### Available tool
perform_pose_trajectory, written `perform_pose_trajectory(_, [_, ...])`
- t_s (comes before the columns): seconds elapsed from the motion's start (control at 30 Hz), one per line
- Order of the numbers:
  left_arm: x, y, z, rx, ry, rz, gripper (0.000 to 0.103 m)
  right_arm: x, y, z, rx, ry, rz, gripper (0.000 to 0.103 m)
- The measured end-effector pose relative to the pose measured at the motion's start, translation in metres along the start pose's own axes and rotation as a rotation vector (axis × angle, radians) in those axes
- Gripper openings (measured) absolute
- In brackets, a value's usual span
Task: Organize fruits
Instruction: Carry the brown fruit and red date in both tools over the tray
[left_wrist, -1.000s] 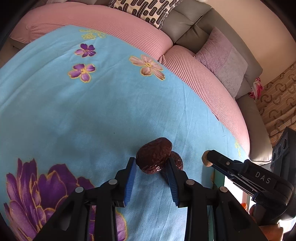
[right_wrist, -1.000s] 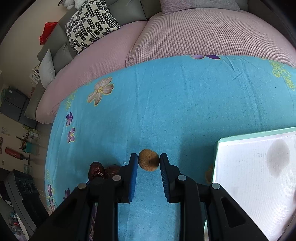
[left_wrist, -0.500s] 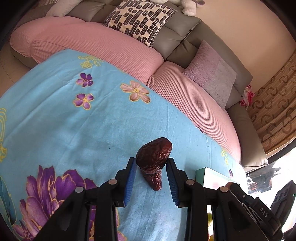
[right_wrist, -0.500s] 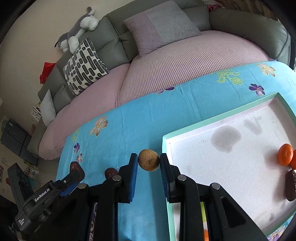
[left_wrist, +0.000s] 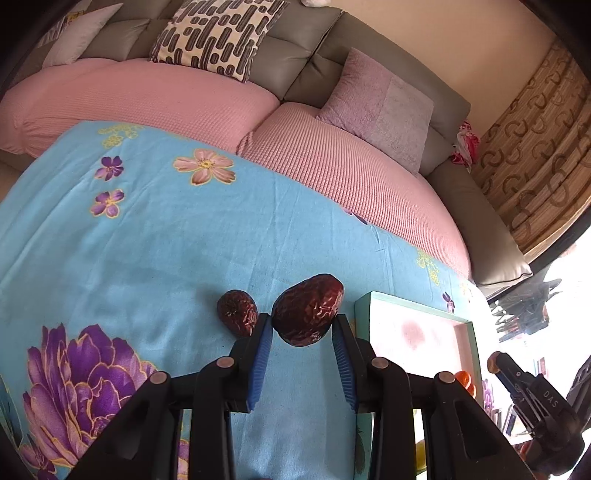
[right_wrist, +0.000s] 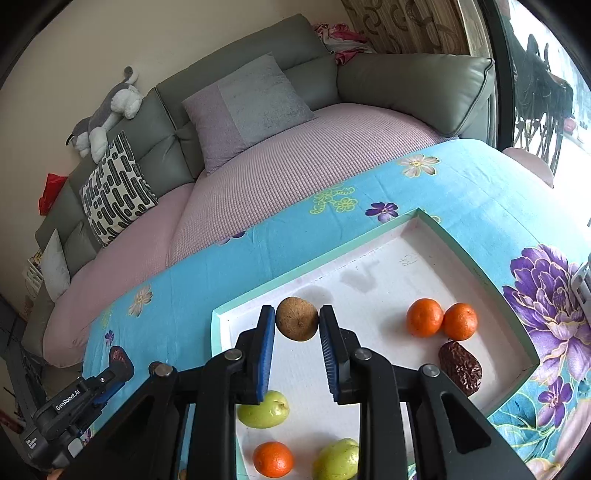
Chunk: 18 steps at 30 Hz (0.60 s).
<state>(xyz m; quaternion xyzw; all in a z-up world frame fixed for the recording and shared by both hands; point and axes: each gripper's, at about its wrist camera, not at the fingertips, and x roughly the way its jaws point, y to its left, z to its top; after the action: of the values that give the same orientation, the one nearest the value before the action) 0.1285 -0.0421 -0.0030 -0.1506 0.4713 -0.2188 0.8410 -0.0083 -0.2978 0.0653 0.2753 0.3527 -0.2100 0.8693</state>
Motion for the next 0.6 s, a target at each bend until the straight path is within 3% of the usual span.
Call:
perform_pose_trajectory(0.4, [0.005,-0.047,-0.009,0.163,-0.016,-0.048,0.036,-0.009,-0.041,0.009,0.082,-0.023,-0.061,0.025])
perform_pose_trajectory(0.6, [0.016,-0.076,-0.023,0.252,0.019,-0.062,0.036,-0.006,-0.056,0.01,0.117,-0.002,-0.084,0.025])
